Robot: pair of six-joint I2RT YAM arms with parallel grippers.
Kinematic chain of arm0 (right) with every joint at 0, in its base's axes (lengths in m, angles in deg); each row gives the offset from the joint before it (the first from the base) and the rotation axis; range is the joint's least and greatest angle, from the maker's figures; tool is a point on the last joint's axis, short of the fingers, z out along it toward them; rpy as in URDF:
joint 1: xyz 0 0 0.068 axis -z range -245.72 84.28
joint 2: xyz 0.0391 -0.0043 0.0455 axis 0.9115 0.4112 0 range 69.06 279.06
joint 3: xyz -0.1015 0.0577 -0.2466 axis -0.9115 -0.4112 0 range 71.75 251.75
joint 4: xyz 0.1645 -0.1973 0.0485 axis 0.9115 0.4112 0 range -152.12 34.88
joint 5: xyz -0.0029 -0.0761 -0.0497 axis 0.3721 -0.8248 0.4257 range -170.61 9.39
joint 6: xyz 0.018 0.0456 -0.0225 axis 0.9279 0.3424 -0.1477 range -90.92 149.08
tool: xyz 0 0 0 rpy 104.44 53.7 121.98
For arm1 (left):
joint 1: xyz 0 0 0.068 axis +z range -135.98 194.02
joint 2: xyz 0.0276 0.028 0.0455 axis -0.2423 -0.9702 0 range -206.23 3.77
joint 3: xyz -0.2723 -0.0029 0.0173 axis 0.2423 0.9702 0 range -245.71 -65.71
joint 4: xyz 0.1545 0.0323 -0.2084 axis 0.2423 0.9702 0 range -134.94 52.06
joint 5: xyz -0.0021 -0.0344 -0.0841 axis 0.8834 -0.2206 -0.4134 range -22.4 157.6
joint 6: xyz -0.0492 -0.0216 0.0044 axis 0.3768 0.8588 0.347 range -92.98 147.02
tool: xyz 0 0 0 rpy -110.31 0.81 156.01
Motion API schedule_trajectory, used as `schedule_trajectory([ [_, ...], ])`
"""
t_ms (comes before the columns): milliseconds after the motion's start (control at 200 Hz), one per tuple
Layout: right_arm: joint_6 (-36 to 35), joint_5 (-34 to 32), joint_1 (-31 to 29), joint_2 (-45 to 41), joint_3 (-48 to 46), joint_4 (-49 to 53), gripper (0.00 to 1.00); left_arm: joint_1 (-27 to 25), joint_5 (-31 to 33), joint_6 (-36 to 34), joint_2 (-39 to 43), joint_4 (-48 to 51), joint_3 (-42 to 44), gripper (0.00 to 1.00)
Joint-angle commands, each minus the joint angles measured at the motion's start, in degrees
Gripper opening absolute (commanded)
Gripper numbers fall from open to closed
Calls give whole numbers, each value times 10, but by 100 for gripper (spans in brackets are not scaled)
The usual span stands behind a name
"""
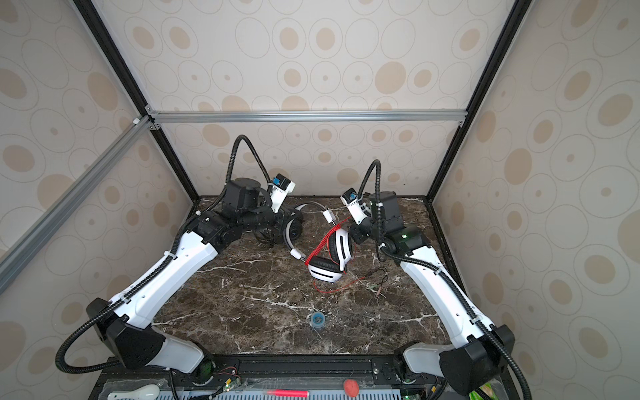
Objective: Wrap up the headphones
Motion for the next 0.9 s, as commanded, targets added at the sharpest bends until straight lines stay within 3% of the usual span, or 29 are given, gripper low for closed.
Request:
schedule_trajectory([
  [0, 26, 17, 12, -9, -18, -57, 8, -3, -66, 40, 9, -40, -77, 0],
  [255, 53, 68, 19, -7, -11, -134, 15, -3, -72, 51, -6, -55, -136, 0],
  [465, 117, 100, 33, -7, -37, -193, 16, -3, -95, 95, -6, -118, -155, 0],
  [895, 222, 144, 37, 34, -103, -308, 17, -3, -110, 134, -42, -149, -253, 0],
])
